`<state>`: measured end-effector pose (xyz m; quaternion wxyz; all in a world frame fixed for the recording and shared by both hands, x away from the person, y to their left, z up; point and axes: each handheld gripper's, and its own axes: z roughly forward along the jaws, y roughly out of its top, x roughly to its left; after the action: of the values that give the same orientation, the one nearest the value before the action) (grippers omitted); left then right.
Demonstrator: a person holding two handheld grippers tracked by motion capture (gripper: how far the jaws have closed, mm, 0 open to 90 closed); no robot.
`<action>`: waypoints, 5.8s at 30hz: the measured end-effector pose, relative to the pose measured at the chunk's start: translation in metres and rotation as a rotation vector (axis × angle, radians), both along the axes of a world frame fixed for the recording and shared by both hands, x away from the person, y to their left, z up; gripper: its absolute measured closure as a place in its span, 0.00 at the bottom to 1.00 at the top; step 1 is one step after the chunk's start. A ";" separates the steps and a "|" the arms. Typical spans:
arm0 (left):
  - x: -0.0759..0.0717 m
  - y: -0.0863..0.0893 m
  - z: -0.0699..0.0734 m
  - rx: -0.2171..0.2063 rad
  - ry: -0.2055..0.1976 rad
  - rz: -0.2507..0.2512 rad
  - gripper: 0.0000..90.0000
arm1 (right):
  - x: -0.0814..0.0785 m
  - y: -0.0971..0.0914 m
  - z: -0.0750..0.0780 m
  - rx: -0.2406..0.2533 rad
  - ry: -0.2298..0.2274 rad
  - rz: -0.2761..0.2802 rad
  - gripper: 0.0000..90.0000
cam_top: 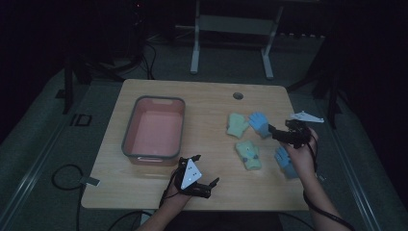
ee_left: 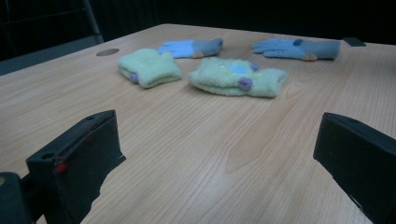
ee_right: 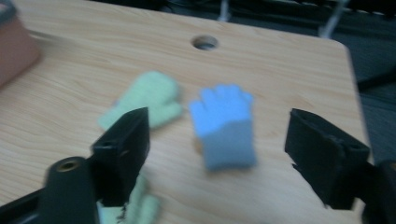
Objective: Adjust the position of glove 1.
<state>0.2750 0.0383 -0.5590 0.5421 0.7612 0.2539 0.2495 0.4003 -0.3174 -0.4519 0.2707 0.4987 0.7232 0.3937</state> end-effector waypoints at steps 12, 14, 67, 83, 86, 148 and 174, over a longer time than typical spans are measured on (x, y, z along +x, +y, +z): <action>0.000 0.000 0.000 0.000 -0.001 -0.005 0.01 | 0.028 0.039 -0.002 -0.006 0.004 0.105 0.43; 0.000 0.000 0.000 -0.002 0.000 -0.006 0.01 | 0.033 0.046 -0.006 -0.005 0.014 0.123 0.45; 0.000 0.002 0.000 -0.015 -0.006 -0.008 0.01 | 0.112 0.120 -0.075 -0.171 0.310 0.210 0.93; 0.000 0.002 0.000 -0.017 -0.005 -0.009 0.01 | 0.044 0.150 -0.001 -0.144 0.146 0.414 0.93; -0.001 0.002 0.000 -0.013 -0.008 -0.008 0.01 | 0.024 0.151 0.008 -0.146 0.120 0.456 0.93; -0.002 0.001 0.000 -0.004 -0.018 -0.003 0.01 | -0.035 0.096 -0.042 -0.141 0.114 0.418 0.67; -0.002 0.000 0.000 0.000 -0.026 0.000 0.01 | -0.009 0.053 -0.087 -0.152 0.236 0.347 0.69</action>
<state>0.2727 0.0387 -0.5594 0.5453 0.7580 0.2467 0.2593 0.3917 -0.2639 -0.5393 0.1490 0.3877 0.8524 0.3177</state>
